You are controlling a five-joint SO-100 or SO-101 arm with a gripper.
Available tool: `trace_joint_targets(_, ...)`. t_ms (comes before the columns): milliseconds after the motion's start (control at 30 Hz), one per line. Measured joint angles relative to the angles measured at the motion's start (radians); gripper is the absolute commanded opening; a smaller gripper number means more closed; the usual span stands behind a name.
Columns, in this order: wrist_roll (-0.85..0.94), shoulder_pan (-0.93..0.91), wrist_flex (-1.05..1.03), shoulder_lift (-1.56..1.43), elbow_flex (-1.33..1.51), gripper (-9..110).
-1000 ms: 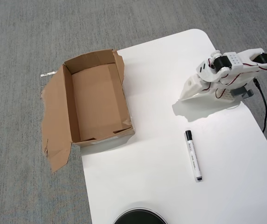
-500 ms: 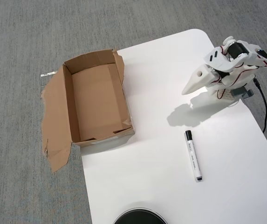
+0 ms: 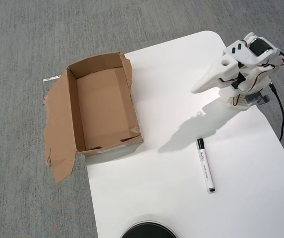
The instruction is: Grasp a pen and put it in the box.
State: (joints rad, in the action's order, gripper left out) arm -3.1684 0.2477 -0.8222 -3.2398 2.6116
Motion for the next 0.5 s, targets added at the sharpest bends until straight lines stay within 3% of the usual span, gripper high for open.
trace_joint_targets(167,-0.003,0.052,0.169,0.181,-0.118,1)
trace_joint_targets(500,-0.035,0.163,0.193,0.417,-0.242,1)
